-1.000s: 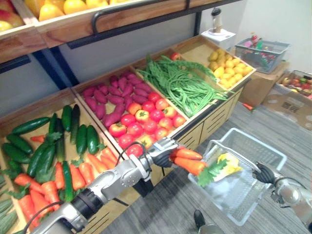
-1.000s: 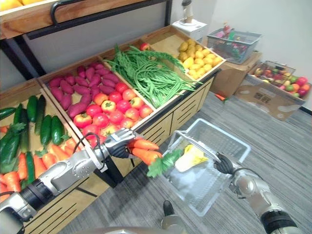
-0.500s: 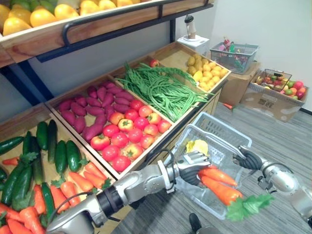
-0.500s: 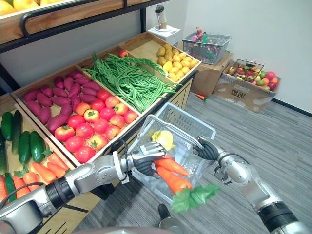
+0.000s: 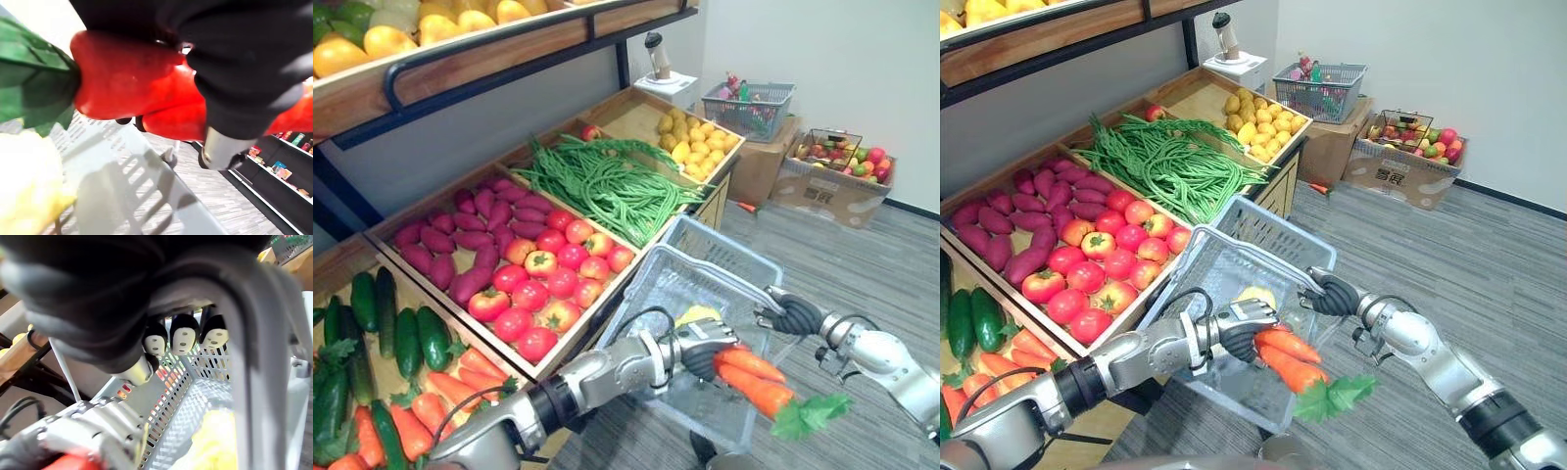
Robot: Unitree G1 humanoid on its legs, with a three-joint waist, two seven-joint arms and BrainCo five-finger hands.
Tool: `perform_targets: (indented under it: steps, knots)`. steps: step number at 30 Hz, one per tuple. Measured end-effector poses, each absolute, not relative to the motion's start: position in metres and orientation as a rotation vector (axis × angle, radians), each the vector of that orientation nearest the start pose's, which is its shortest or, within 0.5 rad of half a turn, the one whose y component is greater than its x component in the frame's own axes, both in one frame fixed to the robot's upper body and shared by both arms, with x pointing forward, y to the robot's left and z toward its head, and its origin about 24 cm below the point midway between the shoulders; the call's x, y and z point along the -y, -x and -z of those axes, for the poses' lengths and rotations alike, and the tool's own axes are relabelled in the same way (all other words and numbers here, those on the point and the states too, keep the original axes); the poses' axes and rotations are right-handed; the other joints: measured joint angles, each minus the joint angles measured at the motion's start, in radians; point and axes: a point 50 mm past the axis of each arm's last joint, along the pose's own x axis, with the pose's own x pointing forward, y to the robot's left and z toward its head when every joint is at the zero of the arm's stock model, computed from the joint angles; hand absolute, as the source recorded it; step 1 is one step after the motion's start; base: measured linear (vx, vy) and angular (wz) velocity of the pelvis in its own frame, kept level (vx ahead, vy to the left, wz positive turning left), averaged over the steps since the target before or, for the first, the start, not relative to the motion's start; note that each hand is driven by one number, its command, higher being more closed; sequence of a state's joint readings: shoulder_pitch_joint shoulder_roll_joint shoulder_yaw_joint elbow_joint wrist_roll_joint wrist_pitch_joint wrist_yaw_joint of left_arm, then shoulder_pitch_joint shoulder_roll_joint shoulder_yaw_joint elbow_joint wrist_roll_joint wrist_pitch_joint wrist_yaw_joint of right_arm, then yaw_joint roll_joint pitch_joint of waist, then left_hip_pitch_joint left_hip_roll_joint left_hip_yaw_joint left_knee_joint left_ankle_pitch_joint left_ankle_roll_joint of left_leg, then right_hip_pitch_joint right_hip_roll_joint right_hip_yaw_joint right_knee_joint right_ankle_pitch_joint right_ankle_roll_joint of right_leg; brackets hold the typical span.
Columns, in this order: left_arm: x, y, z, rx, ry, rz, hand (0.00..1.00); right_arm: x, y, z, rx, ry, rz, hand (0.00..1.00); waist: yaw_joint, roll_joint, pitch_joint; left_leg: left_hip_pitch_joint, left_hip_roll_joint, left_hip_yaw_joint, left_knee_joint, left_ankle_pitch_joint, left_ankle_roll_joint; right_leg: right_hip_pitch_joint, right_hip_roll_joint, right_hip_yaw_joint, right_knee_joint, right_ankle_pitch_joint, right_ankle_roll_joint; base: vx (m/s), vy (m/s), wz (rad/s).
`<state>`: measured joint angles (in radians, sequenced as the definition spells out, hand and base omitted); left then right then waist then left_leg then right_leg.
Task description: Pick vegetable in the basket
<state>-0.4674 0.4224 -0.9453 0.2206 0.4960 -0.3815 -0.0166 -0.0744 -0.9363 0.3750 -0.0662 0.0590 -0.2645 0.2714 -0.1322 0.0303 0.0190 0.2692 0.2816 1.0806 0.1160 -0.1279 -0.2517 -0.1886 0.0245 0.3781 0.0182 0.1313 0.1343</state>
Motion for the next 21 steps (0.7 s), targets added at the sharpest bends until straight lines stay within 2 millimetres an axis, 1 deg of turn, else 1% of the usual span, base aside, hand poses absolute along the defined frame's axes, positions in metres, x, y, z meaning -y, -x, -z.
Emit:
perform_targets:
  steps: [5, 8, 11, 15, 18, 19, 21]
  knots:
    - [-0.027, -0.244, -0.030, 0.501, -1.047, 1.053, 1.00, 0.204, -0.230, -0.089, 0.055, 0.799, -0.798, 1.00, -0.001, 0.000, 0.000, -0.004, 0.011, 0.004, 0.013, -0.008, 0.000, -0.003, 0.005, 0.004, -0.001, 0.002, 0.000, -0.07, -0.033, -0.03]
    - [-0.038, -0.258, -0.026, 0.445, -1.079, 0.988, 1.00, 0.206, -0.224, -0.088, 0.029, 0.773, -0.832, 1.00, -0.005, 0.000, 0.000, -0.007, 0.011, 0.008, 0.013, -0.008, 0.000, -0.010, 0.007, 0.008, -0.001, 0.005, -0.001, -0.05, -0.024, -0.05]
    - [-0.046, -0.265, -0.022, 0.398, -1.105, 0.953, 1.00, 0.207, -0.221, -0.089, 0.019, 0.771, -0.843, 1.00, -0.006, 0.000, 0.000, -0.011, 0.010, 0.014, 0.013, -0.008, 0.000, -0.016, 0.009, 0.013, -0.003, 0.009, 0.000, -0.04, -0.019, -0.06]
    - [-0.047, -0.267, -0.018, 0.374, -1.104, 0.942, 1.00, 0.210, -0.217, -0.087, -0.009, 0.744, -0.861, 1.00, -0.006, -0.001, 0.000, -0.013, 0.010, 0.012, 0.011, -0.008, 0.000, -0.016, 0.008, 0.013, -0.009, 0.010, 0.000, -0.04, -0.019, 0.01]
    - [-0.051, -0.268, -0.009, 0.343, -1.144, 0.953, 1.00, 0.208, -0.208, -0.082, -0.032, 0.721, -0.886, 1.00, -0.006, -0.002, 0.001, -0.020, 0.007, 0.008, 0.010, -0.008, 0.001, -0.017, 0.002, 0.012, -0.020, 0.012, 0.003, -0.06, -0.022, 0.03]
    - [-0.050, -0.267, -0.007, 0.330, -1.141, 0.956, 0.00, 0.208, -0.206, -0.079, -0.048, 0.698, -0.891, 1.00, -0.005, -0.002, 0.001, -0.020, 0.007, 0.008, 0.008, -0.008, 0.001, -0.016, 0.002, 0.011, -0.021, 0.012, 0.003, -0.05, -0.022, 0.01]
    - [-0.049, -0.267, -0.005, 0.326, -1.134, 0.960, 0.00, 0.209, -0.205, -0.078, -0.059, 0.690, -0.892, 1.00, -0.006, -0.004, 0.003, -0.020, 0.005, 0.008, 0.006, -0.008, 0.001, -0.015, 0.000, 0.011, -0.024, 0.012, 0.003, -0.05, -0.020, 0.00]
